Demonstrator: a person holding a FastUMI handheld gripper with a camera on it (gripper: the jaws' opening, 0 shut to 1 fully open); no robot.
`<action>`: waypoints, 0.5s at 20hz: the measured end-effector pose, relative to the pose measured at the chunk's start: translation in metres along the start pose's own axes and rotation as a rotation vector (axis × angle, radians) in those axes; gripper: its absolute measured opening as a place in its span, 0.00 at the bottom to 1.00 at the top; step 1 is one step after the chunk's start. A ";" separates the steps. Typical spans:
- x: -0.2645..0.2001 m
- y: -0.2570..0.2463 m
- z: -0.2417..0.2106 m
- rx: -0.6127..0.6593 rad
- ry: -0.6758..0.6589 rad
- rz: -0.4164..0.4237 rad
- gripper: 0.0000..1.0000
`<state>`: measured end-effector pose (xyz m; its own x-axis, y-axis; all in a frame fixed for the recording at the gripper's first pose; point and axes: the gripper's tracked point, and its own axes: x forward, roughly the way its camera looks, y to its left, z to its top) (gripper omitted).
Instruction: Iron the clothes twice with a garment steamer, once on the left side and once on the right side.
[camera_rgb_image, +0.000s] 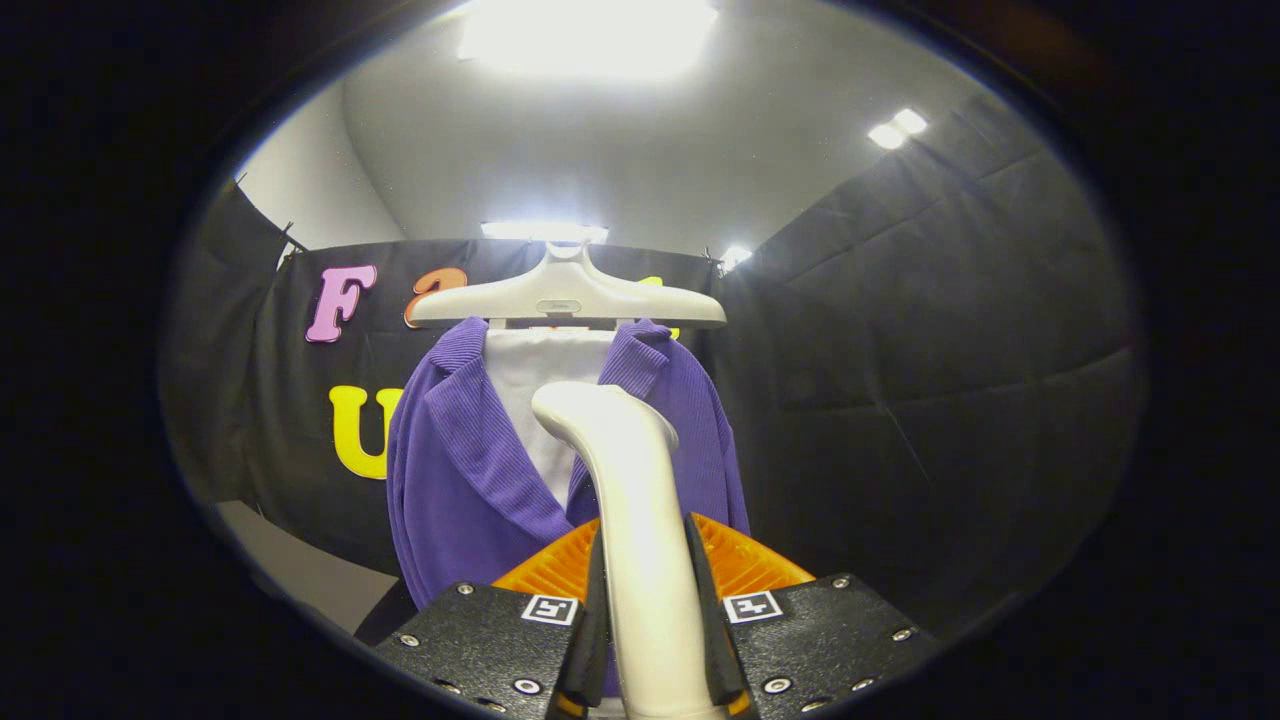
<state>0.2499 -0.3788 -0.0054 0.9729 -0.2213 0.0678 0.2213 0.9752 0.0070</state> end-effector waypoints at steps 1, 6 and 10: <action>0.006 -0.003 0.000 -0.001 -0.001 -0.012 0.38; 0.023 -0.020 -0.013 -0.052 0.005 -0.074 0.38; 0.024 -0.021 -0.036 -0.053 0.048 -0.066 0.39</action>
<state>0.2712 -0.4052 -0.0393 0.9579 -0.2863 0.0211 0.2870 0.9570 -0.0433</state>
